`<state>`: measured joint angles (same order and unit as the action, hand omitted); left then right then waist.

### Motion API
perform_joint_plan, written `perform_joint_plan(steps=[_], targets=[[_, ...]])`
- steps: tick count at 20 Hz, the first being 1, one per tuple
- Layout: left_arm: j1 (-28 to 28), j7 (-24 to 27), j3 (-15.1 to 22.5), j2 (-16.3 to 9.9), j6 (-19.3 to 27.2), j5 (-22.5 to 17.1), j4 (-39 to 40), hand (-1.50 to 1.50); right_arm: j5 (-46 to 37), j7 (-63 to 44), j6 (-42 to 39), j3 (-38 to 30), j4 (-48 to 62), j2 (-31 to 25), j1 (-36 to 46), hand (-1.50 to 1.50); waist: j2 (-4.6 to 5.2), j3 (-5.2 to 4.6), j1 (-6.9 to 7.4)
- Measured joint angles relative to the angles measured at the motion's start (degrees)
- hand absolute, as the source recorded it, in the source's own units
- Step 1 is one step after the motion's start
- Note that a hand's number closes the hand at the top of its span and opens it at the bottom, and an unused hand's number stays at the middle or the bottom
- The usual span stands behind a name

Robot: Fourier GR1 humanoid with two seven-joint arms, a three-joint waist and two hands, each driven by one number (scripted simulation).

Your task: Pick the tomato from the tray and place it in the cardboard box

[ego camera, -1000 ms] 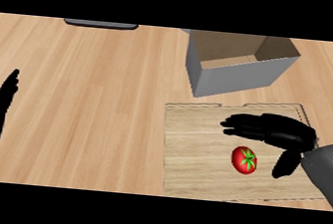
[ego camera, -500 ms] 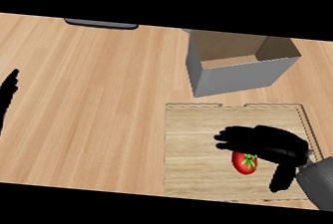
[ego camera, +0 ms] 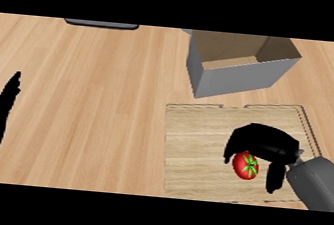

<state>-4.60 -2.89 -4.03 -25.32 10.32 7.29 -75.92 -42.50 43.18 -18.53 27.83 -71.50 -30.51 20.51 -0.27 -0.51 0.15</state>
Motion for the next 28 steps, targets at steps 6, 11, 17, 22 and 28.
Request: perform_joint_plan(steps=[6,11,17,22,28], targets=[[-1.24,-0.89,-0.64,0.25,-0.71,0.5,-0.06,0.0,-2.28,0.37,4.97,-2.97,0.7,3.29,-0.32,1.5,-0.07,-0.19,-0.24],[0.0,-1.26,-1.22,0.36,-0.77,0.41,-0.95,0.0,-1.51,-6.5,10.03,-10.68,3.47,4.35,-0.97,1.5,-0.05,0.17,-0.91],[1.7,-1.18,-2.78,-0.2,0.3,0.39,-0.78,0.0,-2.16,-29.35,17.76,-25.51,9.19,-0.02,-4.51,1.5,-0.47,0.23,-4.18],[2.09,-1.2,-2.78,-0.34,-0.29,0.26,-1.27,0.0,-4.84,-45.84,23.4,-31.52,2.57,-1.03,-5.74,1.5,-0.61,0.26,-3.46],[0.41,-0.25,-2.4,0.4,-0.55,1.03,0.31,0.0,-7.47,-55.85,23.44,-32.16,-16.07,-1.03,-8.08,1.5,-0.29,0.35,-2.12]])
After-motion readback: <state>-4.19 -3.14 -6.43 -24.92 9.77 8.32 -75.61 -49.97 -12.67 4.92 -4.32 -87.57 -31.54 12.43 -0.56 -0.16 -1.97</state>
